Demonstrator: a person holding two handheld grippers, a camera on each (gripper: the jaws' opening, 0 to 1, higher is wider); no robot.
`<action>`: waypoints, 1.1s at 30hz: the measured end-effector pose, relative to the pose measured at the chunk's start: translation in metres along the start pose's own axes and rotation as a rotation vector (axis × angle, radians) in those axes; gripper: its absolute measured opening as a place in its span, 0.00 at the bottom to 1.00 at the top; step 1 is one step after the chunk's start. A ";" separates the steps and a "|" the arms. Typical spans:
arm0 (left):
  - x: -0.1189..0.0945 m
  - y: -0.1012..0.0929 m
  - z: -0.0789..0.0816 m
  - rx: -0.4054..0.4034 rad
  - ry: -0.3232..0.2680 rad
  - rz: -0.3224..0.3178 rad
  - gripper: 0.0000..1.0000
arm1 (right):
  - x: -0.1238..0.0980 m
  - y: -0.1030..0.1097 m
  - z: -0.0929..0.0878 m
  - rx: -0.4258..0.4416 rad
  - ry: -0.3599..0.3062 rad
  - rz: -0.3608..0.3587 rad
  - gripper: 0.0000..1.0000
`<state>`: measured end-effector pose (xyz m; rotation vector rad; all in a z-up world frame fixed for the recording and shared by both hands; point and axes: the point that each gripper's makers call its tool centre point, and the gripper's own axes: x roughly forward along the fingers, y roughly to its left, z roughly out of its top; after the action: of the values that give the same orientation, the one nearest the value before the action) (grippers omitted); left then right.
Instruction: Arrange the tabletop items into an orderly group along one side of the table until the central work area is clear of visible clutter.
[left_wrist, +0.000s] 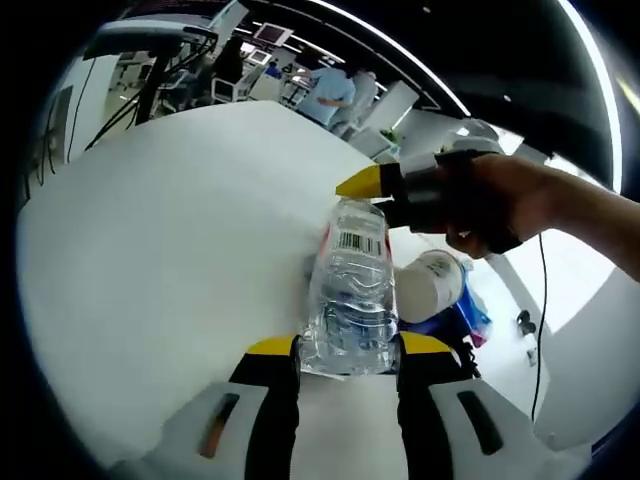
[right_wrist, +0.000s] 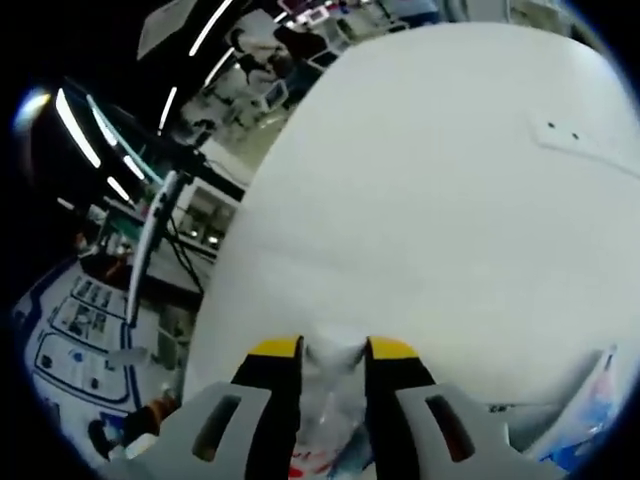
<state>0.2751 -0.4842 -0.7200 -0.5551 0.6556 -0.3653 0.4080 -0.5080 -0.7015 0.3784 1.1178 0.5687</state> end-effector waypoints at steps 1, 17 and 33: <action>0.000 0.000 0.000 0.003 0.002 0.000 0.37 | -0.001 0.001 0.000 -0.003 -0.003 0.002 0.20; -0.004 -0.003 -0.007 0.040 0.016 0.007 0.37 | -0.026 0.035 0.002 -0.223 -0.184 -0.004 0.20; -0.011 -0.007 -0.019 0.121 0.063 0.018 0.37 | -0.059 0.092 -0.014 -0.612 -0.367 0.003 0.20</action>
<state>0.2539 -0.4912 -0.7232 -0.4238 0.6942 -0.4043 0.3542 -0.4704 -0.6130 -0.0505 0.5508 0.7747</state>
